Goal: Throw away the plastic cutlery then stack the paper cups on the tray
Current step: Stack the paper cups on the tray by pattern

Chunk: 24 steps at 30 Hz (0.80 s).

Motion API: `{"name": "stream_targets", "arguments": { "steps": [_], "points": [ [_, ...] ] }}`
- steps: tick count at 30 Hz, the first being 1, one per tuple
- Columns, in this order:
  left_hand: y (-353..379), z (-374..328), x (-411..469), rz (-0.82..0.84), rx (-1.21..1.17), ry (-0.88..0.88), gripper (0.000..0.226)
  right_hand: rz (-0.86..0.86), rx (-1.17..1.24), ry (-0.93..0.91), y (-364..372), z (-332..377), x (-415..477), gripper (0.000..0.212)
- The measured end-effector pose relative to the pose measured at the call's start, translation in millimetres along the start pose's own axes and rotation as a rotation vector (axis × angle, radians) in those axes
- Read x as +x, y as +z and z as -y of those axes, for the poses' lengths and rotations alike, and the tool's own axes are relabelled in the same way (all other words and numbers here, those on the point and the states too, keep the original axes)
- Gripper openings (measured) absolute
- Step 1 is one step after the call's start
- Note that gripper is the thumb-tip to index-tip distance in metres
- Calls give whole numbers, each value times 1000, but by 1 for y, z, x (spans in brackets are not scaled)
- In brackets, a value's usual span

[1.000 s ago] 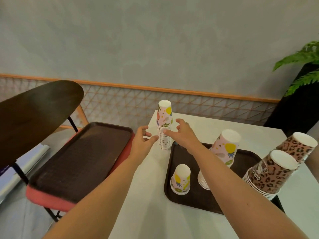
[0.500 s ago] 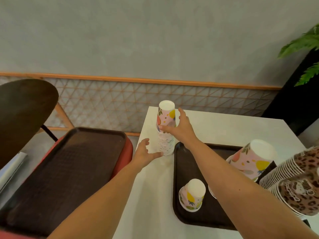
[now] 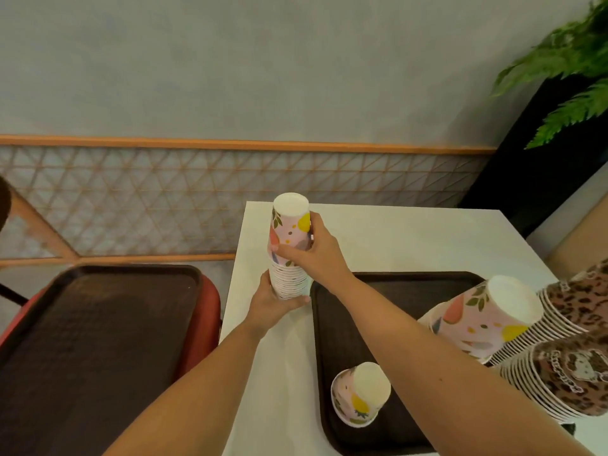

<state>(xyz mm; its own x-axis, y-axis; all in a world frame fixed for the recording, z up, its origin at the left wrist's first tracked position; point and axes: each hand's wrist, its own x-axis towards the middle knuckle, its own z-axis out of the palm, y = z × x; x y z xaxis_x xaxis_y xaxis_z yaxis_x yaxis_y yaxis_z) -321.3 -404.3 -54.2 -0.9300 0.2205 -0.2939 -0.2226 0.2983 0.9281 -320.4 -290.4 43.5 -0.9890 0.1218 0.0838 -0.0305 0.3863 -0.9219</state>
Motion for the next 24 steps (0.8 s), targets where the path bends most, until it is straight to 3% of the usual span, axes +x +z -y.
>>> {"name": "stream_targets", "arguments": {
  "steps": [4,13,24],
  "points": [
    [6,9,8,-35,-44,28,106,-11,12,9,0,-1,-2,67],
    [9,17,-9,-141,-41,58,82,21,57,25,-1,2,-16,60],
    [9,28,-50,-77,-151,31,85,2,74,71,4,10,-41,52]
  ]
}}
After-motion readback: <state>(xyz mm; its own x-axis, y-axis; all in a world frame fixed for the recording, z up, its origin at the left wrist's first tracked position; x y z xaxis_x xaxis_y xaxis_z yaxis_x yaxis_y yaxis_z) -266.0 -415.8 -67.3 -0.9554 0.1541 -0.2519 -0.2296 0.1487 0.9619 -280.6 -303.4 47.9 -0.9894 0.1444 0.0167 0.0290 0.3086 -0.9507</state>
